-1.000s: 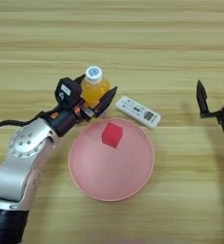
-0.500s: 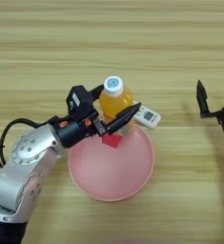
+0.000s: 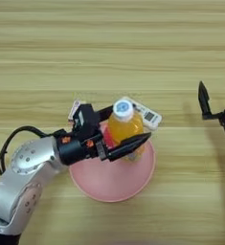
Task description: Move the objects on the table
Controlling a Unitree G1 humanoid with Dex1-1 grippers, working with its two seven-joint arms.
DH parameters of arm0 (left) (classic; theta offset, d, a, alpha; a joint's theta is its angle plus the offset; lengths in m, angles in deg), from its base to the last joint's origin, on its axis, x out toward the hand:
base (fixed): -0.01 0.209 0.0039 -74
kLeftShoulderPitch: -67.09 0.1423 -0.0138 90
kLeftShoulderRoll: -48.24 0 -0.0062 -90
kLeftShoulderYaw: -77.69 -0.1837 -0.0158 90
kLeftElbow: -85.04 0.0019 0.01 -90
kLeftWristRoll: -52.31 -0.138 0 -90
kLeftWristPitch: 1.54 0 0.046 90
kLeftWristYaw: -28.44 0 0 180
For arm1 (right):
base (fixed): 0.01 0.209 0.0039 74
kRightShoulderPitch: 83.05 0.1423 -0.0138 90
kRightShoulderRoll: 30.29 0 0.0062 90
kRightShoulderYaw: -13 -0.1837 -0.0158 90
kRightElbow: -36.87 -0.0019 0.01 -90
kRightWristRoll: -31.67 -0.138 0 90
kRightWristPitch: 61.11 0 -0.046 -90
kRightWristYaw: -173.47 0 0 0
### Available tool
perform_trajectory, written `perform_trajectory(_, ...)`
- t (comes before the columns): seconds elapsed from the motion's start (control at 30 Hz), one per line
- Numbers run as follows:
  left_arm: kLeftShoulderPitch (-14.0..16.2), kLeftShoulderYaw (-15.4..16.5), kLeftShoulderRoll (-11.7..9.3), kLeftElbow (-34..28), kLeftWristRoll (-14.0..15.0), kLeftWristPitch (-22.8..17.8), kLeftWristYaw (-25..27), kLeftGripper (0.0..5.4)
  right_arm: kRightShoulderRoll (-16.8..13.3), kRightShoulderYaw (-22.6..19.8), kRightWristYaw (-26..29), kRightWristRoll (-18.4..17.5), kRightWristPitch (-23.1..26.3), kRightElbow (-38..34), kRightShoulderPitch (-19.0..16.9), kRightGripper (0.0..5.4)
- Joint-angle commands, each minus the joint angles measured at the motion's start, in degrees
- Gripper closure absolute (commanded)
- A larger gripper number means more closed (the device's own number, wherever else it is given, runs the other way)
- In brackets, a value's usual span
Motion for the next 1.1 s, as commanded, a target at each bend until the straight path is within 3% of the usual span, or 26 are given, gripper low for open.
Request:
perform_trajectory(0.03,0.81,-1.08,-1.25,1.09,-1.06,1.67,1.31,1.91,0.02,0.16,-0.02,-0.25,1.55,-1.59,-0.72,0.00)
perform_trajectory(0.2,1.73,-2.39,-1.79,4.26,-3.00,3.35,2.47,1.91,0.05,0.05,0.00,-0.54,2.29,-2.09,-0.81,0.00)
perform_trajectory(0.57,2.54,-1.66,-0.94,9.73,-6.12,6.53,0.99,1.91,-0.10,-0.18,0.28,-0.90,2.51,-1.76,-0.52,0.00)
perform_trajectory(1.1,1.65,-2.45,-1.41,15.46,-10.10,10.73,0.44,1.91,-0.45,-0.43,0.90,-1.39,2.57,-0.85,-0.06,0.00)
